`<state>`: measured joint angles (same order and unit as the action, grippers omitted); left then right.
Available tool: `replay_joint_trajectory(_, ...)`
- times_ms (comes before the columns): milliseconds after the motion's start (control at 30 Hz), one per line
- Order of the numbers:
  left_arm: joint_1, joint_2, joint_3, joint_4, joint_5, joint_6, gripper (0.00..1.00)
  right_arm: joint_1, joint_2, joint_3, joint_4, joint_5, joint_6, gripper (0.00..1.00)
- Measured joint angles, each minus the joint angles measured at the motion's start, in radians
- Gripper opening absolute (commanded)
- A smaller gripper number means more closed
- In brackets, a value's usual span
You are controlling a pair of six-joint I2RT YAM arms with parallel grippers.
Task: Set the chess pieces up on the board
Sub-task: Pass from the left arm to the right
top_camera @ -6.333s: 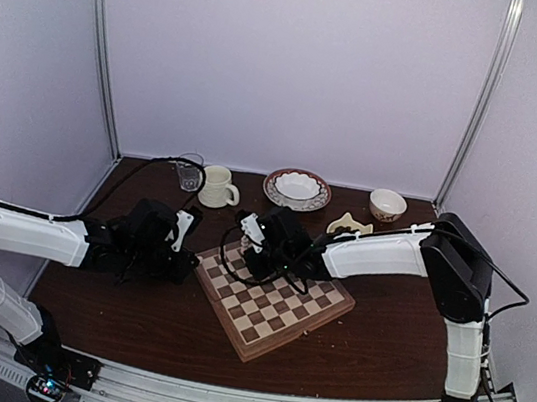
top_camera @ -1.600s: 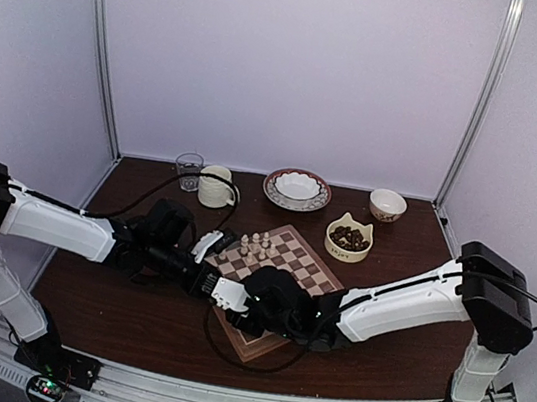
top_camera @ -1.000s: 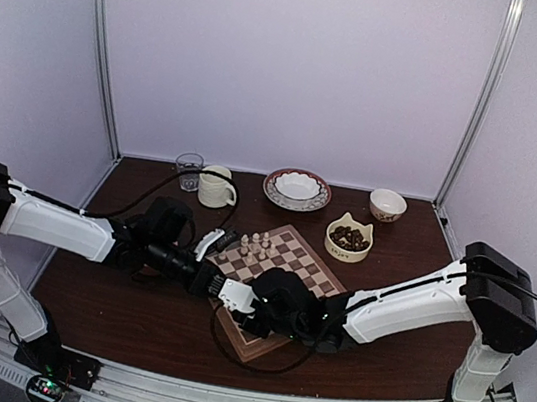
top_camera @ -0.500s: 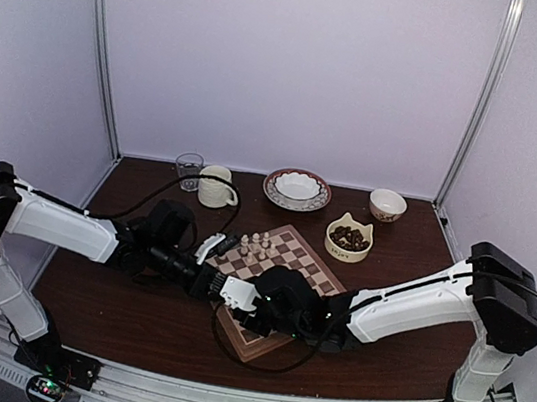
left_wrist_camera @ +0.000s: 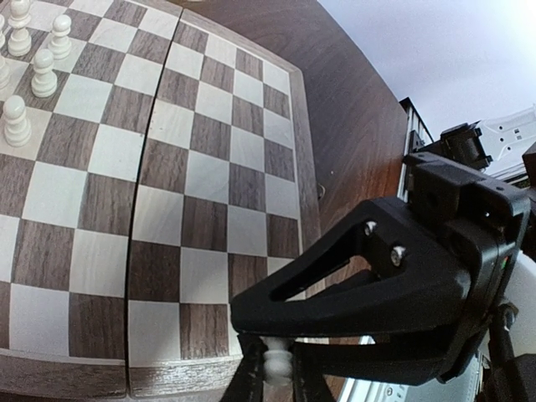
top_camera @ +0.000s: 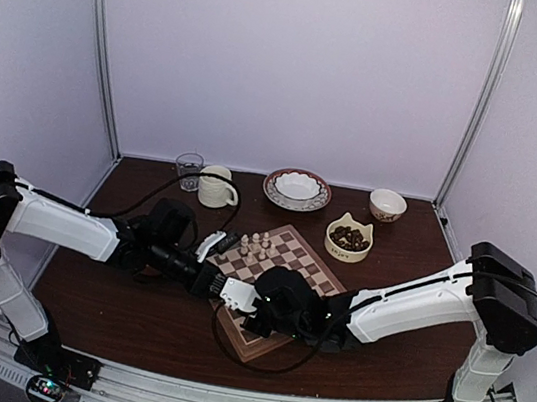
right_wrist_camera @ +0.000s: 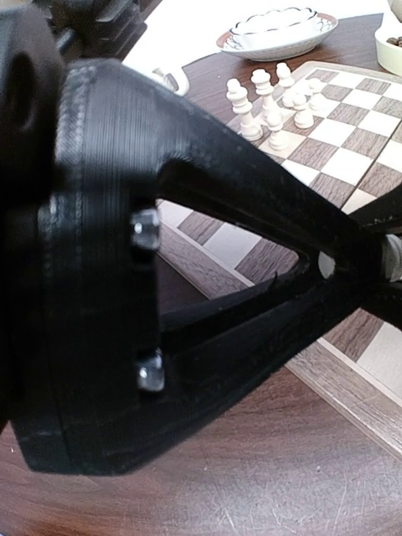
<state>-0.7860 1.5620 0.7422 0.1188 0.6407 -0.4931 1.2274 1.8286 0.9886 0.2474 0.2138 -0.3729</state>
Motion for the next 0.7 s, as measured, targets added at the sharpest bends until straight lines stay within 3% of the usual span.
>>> replay_joint_trajectory(133,0.000,-0.002,-0.002,0.003,-0.016,0.001,0.31,0.000,0.000,0.000,0.000,0.000,0.010,0.12)
replay_joint_trajectory(700,0.021,-0.188,-0.181,0.171,-0.073,-0.030,0.56,-0.023,-0.004,-0.010,0.045,-0.026,0.084,0.08)
